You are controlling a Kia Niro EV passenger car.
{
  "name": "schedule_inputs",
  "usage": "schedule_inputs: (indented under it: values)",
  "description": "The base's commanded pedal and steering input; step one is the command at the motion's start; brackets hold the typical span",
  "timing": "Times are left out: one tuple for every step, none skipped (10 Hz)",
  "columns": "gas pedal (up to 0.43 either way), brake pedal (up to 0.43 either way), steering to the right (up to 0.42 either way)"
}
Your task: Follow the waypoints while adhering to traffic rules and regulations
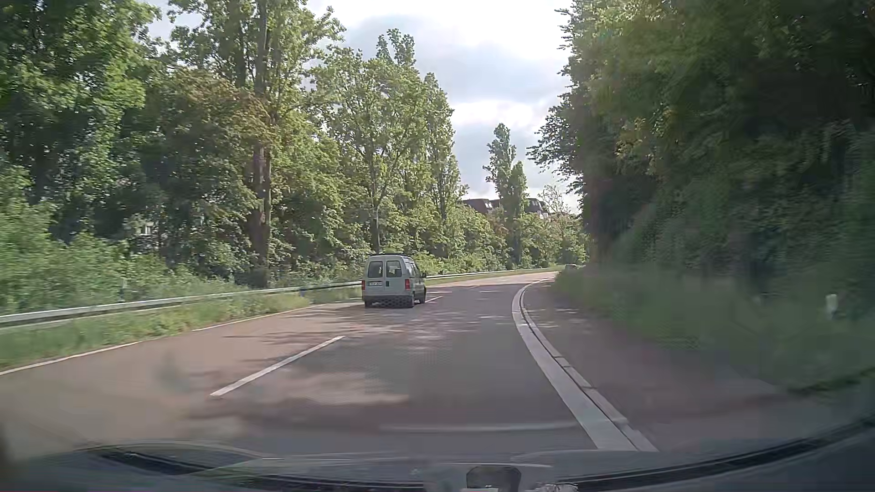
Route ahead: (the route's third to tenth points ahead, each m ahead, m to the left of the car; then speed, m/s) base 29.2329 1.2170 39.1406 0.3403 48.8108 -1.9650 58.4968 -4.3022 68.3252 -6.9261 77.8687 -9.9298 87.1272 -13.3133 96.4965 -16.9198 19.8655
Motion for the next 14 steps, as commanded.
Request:
schedule_inputs:
  values:
    - [0.118,0.0,0.022]
    - [0.118,0.0,0.023]
    - [0.118,0.0,0.023]
    - [0.118,0.0,0.023]
    - [0.118,0.0,0.023]
    - [0.118,0.0,0.023]
    - [0.118,0.0,0.023]
    - [0.118,0.0,0.024]
    - [0.118,0.0,0.024]
    - [0.118,0.0,0.025]
    - [0.118,0.0,0.025]
    - [0.118,0.0,0.025]
    - [0.118,0.0,0.025]
    - [0.118,0.0,0.025]
